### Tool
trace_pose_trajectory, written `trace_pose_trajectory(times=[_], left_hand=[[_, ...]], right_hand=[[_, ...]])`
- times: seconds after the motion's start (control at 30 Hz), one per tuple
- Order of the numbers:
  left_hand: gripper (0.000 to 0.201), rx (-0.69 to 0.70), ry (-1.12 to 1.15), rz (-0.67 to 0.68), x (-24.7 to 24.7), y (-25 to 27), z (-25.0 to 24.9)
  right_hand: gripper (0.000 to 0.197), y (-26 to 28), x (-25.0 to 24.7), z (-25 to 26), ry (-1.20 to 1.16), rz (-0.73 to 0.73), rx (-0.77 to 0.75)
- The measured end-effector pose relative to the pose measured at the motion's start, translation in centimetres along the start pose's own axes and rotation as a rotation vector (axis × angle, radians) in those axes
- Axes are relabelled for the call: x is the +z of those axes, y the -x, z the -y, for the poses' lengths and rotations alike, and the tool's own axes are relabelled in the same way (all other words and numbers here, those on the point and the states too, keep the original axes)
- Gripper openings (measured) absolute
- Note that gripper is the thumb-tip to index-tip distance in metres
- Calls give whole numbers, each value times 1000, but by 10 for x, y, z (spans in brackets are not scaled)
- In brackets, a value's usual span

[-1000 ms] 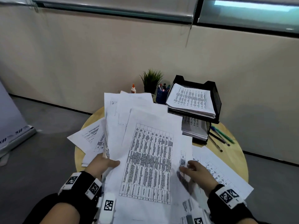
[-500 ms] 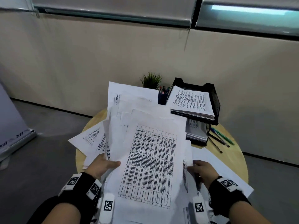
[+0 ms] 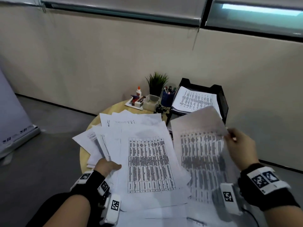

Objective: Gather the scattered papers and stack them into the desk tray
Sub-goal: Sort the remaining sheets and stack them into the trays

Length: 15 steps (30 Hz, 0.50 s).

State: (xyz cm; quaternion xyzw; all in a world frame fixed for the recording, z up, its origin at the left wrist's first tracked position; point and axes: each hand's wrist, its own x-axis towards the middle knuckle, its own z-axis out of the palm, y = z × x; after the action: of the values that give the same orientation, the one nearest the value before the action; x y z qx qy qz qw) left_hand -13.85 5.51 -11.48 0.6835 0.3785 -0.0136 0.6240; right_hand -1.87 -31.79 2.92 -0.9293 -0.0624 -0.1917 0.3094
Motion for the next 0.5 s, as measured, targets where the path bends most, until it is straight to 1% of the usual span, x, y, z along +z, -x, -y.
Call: trace_pose_trajectory(times=[0.03,0.1,0.13,0.17,0.2,0.23,0.27,0.33,0.43,0.5], left_hand=[[49,7,4,-2,0,1,-1],[36,24,21,-2,4,1,-2],[33,28,40,5,5,3,-3],[37,32,67,29,7,4,-3],[46,29,90,63,9,6,-4],[54,40,99,98,12,6,-2],[56,41,100,133,15,8,-2],[53,55,86,162,20,10,0],[62,65,72,174,23,6,3],[53,52,58,165,22,7,3]], right_hand=[[18,-4,-10,8,9,-35,-37],[27,-12,-29,23,10,-109,-109],[31,-16,-37,28,-6,-142,-134],[35,-20,-44,33,-46,-168,-149],[38,-24,-49,38,-90,-187,-151],[37,-27,-54,42,-133,-198,-147],[32,-30,-58,46,-169,-202,-132],[22,-35,-62,53,-216,-203,-104],[20,-36,-57,63,-278,-188,-93],[15,-33,-43,65,-310,-147,-77]])
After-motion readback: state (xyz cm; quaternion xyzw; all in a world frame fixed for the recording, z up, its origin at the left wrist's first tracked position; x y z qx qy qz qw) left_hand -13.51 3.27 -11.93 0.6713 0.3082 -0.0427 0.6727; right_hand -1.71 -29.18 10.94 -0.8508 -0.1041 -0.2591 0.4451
